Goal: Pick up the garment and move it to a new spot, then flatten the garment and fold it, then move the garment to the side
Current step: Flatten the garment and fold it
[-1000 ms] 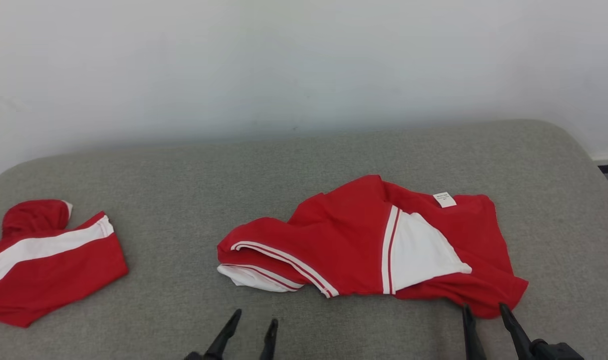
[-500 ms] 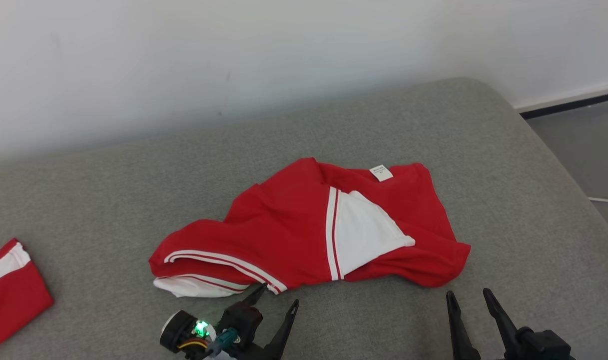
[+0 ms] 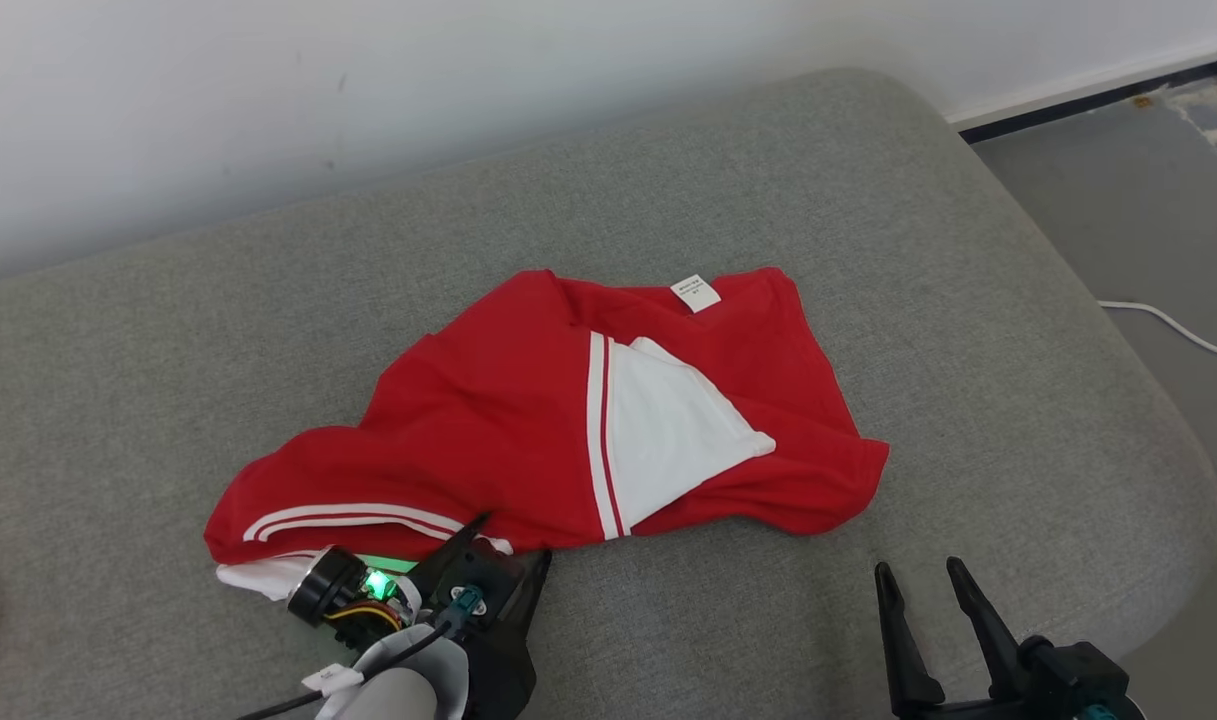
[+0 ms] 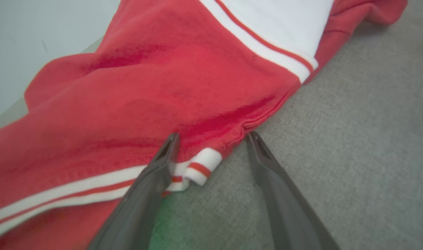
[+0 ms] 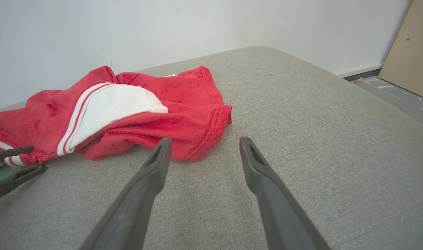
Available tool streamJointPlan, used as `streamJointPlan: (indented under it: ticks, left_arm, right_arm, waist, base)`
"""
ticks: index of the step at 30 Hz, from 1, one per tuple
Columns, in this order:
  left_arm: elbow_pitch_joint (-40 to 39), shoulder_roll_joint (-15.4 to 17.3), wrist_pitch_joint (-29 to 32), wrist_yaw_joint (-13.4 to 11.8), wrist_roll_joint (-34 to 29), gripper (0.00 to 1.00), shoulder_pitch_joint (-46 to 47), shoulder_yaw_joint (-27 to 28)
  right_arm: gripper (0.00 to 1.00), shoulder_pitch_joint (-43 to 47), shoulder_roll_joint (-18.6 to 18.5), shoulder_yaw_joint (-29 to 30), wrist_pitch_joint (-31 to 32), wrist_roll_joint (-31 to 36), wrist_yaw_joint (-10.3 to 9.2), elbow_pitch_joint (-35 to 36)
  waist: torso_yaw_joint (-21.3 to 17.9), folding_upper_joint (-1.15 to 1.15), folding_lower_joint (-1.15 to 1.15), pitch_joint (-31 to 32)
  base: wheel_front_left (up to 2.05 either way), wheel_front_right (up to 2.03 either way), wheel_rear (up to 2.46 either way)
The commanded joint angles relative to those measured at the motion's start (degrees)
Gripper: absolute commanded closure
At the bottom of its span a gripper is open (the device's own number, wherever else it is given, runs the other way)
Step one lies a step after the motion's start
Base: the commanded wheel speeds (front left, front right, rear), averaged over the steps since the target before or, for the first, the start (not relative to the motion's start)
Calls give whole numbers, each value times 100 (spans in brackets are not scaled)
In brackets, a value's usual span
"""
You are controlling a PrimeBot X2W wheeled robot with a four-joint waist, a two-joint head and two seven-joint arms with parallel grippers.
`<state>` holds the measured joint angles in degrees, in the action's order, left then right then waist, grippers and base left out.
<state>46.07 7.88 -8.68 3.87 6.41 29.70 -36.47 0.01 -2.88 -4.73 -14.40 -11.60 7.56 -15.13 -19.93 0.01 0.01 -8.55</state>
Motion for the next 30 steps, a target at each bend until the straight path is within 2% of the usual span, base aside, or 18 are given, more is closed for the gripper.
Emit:
streamJointPlan:
  ticks: [1, 3, 4, 5, 12, 19, 30]
  left_arm:
    - [47, 4, -96, -53, 19, 0, 76, 43]
    - [66, -40, -185, -76, 98, 56, 103, 89]
    - [85, -66, -211, -74, 146, 92, 107, 105]
    - [104, -92, -234, -60, 186, 100, 110, 113]
    - [49, -228, -398, -52, 569, 100, 211, 362]
    - [-592, -306, -566, -129, 1159, 100, 422, 937]
    - [-1084, 315, -613, -563, 1819, 100, 521, 2025]
  right_arm:
    - [0, -36, -1, -10, -35, -70, -15, -28]
    - [0, -50, -1, -9, -40, -79, -14, -54]
    - [0, -51, -1, -9, -47, -81, -14, -68]
    - [0, -50, -1, -3, -53, -84, -15, -82]
    - [0, -67, -1, -13, -74, -99, -14, -121]
    - [0, -16, -1, -5, -74, -96, -14, -150]
    - [0, -43, -1, -29, -78, -85, -14, -98]
  waist:
    - [-49, -1, -1, -40]
    - [-37, -1, -1, -24]
    - [-26, -1, -1, -9]
    - [-12, -1, -1, 9]
    - [81, -1, -1, 98]
    - [218, -1, -1, 192]
    - [301, -1, -1, 88]
  base:
    - [0, 0, 0]
    - [0, 0, 0]
    - [0, 0, 0]
    - [0, 0, 0]
    - [0, 0, 0]
    - [0, 0, 0]
    - [0, 0, 0]
